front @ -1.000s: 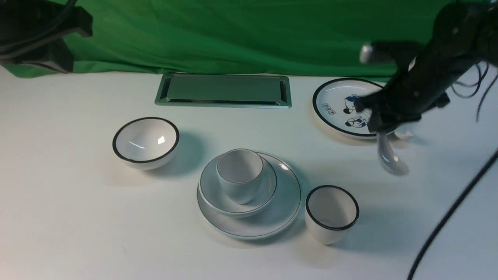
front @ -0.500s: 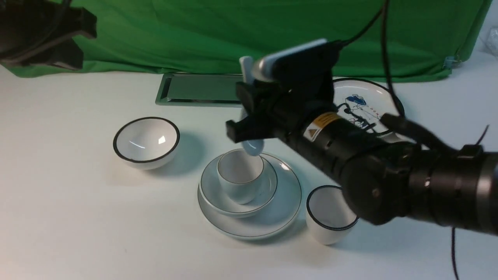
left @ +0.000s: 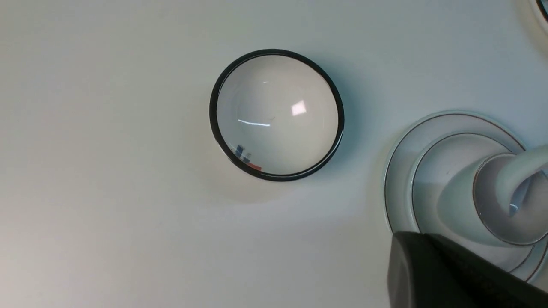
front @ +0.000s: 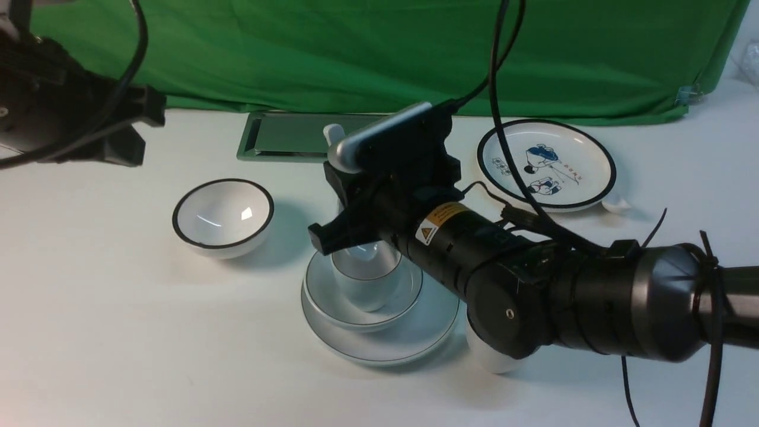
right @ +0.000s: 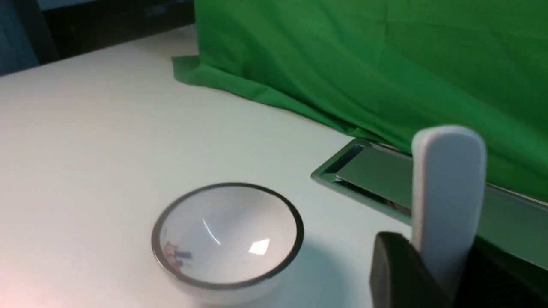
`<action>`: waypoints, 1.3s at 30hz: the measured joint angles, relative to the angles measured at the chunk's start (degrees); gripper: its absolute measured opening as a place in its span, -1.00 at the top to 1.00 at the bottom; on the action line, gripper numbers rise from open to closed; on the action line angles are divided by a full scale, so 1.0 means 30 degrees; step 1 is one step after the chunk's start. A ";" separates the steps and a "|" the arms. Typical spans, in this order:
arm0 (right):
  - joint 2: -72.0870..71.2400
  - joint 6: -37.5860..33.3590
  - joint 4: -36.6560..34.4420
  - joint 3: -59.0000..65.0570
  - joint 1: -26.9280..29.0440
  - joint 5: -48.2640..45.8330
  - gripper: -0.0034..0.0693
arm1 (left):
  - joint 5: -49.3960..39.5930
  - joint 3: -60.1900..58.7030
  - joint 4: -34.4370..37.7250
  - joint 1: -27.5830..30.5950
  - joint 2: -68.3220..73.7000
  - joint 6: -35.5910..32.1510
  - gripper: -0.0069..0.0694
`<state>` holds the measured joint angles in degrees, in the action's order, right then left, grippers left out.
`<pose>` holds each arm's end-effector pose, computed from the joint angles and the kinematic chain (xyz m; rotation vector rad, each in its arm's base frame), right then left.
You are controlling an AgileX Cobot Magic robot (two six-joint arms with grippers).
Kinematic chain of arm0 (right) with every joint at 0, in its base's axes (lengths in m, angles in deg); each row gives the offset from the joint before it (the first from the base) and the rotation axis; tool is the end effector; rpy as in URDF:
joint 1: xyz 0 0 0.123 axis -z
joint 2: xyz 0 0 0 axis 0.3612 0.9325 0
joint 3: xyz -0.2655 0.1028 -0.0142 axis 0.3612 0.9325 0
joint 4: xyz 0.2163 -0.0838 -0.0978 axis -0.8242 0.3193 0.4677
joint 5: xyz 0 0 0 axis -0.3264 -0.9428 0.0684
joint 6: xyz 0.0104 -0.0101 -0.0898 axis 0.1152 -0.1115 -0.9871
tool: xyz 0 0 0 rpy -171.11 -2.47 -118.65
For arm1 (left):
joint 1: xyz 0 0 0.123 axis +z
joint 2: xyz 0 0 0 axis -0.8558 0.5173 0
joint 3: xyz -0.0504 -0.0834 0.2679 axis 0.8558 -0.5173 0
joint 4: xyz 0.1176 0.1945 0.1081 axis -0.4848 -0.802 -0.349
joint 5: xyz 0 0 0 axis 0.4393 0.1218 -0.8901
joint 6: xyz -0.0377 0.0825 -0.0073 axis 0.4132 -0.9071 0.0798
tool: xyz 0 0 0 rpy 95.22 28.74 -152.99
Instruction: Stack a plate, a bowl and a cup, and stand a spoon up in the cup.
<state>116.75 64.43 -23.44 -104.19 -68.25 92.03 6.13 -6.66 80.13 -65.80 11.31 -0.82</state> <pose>0.2924 0.2874 0.2320 -0.5236 1.5673 0.4520 0.2599 -0.0425 0.3670 0.0673 2.4702 -0.2445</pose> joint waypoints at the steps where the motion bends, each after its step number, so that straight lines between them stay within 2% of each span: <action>1: 0.0061 -0.0042 0.0000 0.0000 0.0000 0.0000 0.45 | 0.0000 0.0000 0.0000 0.0000 0.0000 0.0000 0.81; 9: 0.0695 -0.0947 0.0000 0.0000 0.0000 -0.0077 0.43 | -0.0103 -0.0022 0.0022 0.0000 -0.0052 0.0000 0.81; 14: 0.0695 -0.1051 -0.0098 0.0000 0.0000 -0.0633 0.11 | -0.0163 -0.0022 0.0022 0.0000 -0.0052 0.0000 0.81; 17: 0.0623 -0.1368 -0.0161 0.0000 0.0000 -0.1592 0.05 | -0.0302 -0.0022 0.0000 0.0000 -0.0052 0.0000 0.81; 20: 0.0024 -0.2092 -0.0421 0.0018 0.0000 -0.2717 0.12 | -0.0400 -0.0022 -0.0015 0.0000 -0.0097 -0.0125 0.81; 22: -0.1494 -0.3252 -0.1355 0.0077 0.0000 -0.4108 0.31 | -0.0340 -0.0022 -0.0065 0.0000 -0.0321 -0.0306 0.81; 24: -0.3709 -0.5085 -0.2888 0.0074 0.0195 -0.6298 0.62 | 0.0024 -0.0037 -0.0158 0.0000 -0.0750 -0.0420 0.81; 25: -0.3967 -0.5232 -0.3038 0.0074 0.0237 -0.6530 0.64 | 0.0066 -0.0037 -0.0158 0.0000 -0.0879 -0.0420 0.81; 26: -0.6174 -0.6252 -0.4093 0.0074 0.0704 -0.8442 0.74 | 0.0444 -0.0059 -0.0176 0.0000 -0.1445 -0.0420 0.81; 28: -0.9458 -0.6763 -0.4802 0.0074 0.2281 -1.1031 0.80 | 0.1064 -0.0059 -0.0101 0.0000 -0.2377 -0.0529 0.81; 29: -1.0029 -0.6789 -0.4867 0.0074 0.2461 -1.1258 0.81 | 0.1064 -0.0059 -0.0097 0.0000 -0.2548 -0.0523 0.81; 32: -1.4225 -0.6258 -0.4603 0.0115 0.6015 -1.4318 0.82 | 0.1433 -0.0059 0.0705 0.0000 -0.3921 -0.1272 0.81; 36: -1.8268 -0.4127 -0.2162 0.0968 1.0459 -1.5867 0.82 | 0.1496 -0.0140 0.1877 0.0000 -0.5511 -0.2324 0.81; 37: -1.9571 -0.3190 -0.0616 0.1597 1.2277 -1.6402 0.82 | 0.1496 -0.0143 0.2173 0.0000 -0.6039 -0.2616 0.81; 39: -2.1860 -0.1251 0.1608 0.2837 1.4711 -1.7618 0.82 | 0.1557 -0.0161 0.2620 0.0000 -0.7017 -0.2913 0.81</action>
<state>51.17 60.67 -18.61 -95.68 -24.12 39.18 10.80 -7.15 87.99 -65.80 -9.74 -9.56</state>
